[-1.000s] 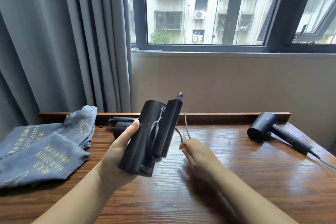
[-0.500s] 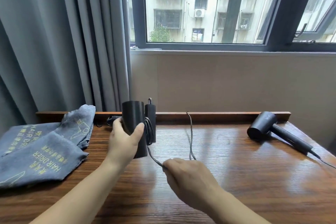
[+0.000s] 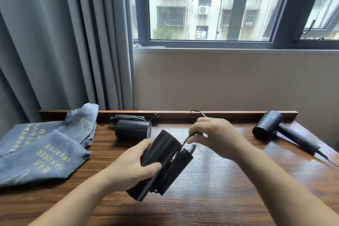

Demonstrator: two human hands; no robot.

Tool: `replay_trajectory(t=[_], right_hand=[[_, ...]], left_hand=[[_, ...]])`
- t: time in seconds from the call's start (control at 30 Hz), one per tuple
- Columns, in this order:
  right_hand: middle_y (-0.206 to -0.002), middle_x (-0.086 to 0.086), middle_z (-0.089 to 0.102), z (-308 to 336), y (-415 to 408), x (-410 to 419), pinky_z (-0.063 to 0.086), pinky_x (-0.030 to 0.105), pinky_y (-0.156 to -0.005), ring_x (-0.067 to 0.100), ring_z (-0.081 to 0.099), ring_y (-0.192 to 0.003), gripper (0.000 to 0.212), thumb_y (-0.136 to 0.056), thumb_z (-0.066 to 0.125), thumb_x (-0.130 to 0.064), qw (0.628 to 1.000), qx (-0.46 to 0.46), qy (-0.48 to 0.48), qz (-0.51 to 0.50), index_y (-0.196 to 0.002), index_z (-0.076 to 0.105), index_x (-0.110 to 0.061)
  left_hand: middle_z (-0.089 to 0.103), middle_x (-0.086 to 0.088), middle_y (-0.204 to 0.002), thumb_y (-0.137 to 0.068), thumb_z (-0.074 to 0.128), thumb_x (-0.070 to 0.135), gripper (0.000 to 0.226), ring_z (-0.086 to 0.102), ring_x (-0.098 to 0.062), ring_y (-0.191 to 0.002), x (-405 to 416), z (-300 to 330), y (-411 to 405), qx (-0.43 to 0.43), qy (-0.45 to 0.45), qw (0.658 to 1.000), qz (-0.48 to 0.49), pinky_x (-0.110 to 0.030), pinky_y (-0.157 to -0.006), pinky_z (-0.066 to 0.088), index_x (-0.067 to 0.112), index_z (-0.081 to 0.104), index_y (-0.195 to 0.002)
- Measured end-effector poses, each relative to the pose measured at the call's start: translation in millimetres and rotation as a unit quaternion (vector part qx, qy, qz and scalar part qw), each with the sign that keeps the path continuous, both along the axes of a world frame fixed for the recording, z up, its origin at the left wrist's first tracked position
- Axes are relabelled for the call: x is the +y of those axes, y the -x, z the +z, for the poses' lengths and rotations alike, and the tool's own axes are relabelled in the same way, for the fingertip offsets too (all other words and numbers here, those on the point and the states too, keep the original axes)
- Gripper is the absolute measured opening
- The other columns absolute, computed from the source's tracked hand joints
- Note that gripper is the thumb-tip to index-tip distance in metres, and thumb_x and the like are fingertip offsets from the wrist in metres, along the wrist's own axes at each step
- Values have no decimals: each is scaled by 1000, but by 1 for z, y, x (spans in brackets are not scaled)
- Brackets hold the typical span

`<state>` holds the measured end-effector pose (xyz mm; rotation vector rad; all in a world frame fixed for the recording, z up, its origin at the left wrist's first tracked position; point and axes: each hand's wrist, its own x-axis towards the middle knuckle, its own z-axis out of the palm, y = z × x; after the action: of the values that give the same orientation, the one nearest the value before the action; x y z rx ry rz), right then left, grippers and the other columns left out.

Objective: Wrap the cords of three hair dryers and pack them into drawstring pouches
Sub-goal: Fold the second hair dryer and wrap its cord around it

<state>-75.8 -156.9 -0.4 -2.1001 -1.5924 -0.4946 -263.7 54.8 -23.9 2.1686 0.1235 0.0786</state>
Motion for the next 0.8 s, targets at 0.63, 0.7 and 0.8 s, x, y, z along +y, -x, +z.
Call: replay_trajectory(t=[0.63, 0.7, 0.8], right_hand=[[-94, -1, 71, -86, 59, 21, 45, 40, -71, 25, 63, -84, 37, -103, 28, -49, 992, 104, 50, -42, -131, 45, -33], [-98, 3, 71, -88, 70, 24, 40, 40, -73, 29, 62, -89, 34, -104, 31, -43, 989, 115, 66, -60, -135, 41, -32], [-97, 4, 68, -79, 83, 24, 38, 39, -73, 29, 59, -89, 25, -103, 31, -39, 981, 147, 87, -90, -117, 48, -28]], left_hand=[[70, -19, -115, -97, 51, 32, 41, 68, -29, -100, -19, 16, -34, -181, 534, 813, 146, -39, -80, 57, 3, 62, -124], [71, -17, -114, -95, 59, 36, 40, 69, -30, -102, -16, 8, -41, -199, 471, 831, 220, -46, -87, 56, 8, 60, -124], [69, -1, -107, -85, 72, 41, 42, 68, -19, -99, -16, -2, -45, -190, 241, 889, 340, -41, -89, 56, 22, 55, -118]])
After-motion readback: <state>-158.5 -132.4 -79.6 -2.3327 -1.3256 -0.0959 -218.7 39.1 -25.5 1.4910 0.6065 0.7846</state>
